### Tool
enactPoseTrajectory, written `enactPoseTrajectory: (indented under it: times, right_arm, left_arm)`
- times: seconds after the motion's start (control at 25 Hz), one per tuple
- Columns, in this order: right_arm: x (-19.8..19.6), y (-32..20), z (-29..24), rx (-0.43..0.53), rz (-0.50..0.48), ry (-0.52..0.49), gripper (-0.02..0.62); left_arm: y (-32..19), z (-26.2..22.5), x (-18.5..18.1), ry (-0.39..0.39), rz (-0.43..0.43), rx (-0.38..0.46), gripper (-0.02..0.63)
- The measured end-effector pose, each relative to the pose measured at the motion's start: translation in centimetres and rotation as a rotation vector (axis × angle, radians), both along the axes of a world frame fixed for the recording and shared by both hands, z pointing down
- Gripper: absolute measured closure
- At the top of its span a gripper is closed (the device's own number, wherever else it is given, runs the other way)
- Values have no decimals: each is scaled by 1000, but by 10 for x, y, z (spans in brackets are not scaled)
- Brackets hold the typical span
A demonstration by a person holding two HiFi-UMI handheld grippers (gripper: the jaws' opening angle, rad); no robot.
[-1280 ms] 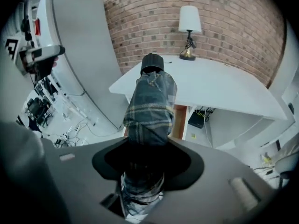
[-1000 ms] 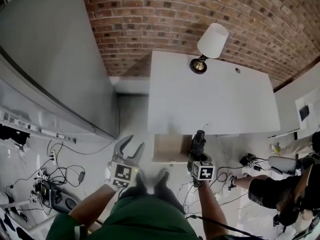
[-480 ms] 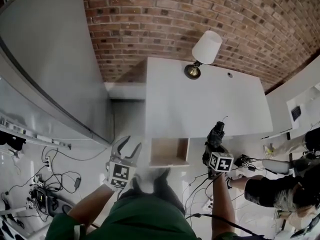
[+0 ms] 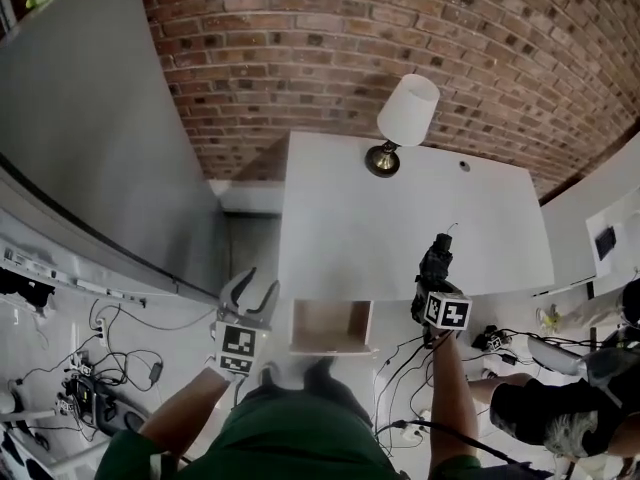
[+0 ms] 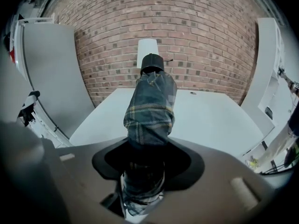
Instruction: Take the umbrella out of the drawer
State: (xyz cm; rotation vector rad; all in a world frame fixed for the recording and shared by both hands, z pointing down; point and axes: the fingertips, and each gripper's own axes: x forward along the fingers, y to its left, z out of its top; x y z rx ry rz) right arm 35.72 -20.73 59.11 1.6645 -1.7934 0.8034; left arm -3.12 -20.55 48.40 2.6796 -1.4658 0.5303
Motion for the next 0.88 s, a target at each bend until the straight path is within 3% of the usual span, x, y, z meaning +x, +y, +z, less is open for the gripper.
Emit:
enactPoseTrajectory:
  times: [0.2,0.4,0.88]
  right_arm:
    - [19,-45,27,-49,-53,-21,403]
    - [39,-80,60,-138,-39,-79,402]
    - [65,-114,116,-266,-11,-133,393]
  left_arm:
    - [-16,5,25,-12,-42,-14,410]
    - [-35,10,31,-9,-108,-37,410]
    - [-71,-1,53,0,-166,-36,411]
